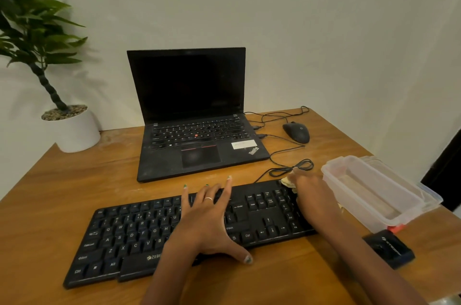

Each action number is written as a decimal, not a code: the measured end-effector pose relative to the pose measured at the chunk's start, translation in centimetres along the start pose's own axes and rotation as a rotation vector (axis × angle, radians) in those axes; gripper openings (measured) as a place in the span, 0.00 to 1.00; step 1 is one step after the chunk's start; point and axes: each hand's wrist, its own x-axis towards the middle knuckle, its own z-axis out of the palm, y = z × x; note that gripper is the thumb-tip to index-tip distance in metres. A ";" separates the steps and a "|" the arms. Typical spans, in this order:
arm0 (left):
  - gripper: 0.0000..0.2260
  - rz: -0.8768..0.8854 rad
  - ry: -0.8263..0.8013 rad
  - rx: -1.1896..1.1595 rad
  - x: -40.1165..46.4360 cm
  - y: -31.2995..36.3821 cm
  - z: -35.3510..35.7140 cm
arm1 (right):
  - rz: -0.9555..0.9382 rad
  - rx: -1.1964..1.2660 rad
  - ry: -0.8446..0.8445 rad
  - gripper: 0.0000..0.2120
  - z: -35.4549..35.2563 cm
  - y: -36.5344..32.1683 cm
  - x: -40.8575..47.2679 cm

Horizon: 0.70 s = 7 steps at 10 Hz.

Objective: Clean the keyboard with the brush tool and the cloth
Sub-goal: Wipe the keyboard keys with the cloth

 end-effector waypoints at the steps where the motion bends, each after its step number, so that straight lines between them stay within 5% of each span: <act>1: 0.64 0.002 0.025 -0.015 -0.5 -0.6 0.0 | -0.003 0.024 0.032 0.18 0.0 -1.1 -0.2; 3: 0.64 0.025 0.098 -0.032 -0.4 -0.7 0.5 | -0.269 0.148 0.010 0.10 1.9 -5.9 -2.8; 5: 0.63 0.049 0.129 -0.036 -0.5 -0.8 0.7 | -0.068 0.155 0.082 0.11 0.8 -3.7 -2.3; 7: 0.63 0.061 0.156 -0.047 -0.3 -0.9 1.0 | -0.275 0.248 -0.033 0.13 1.2 -5.4 -3.7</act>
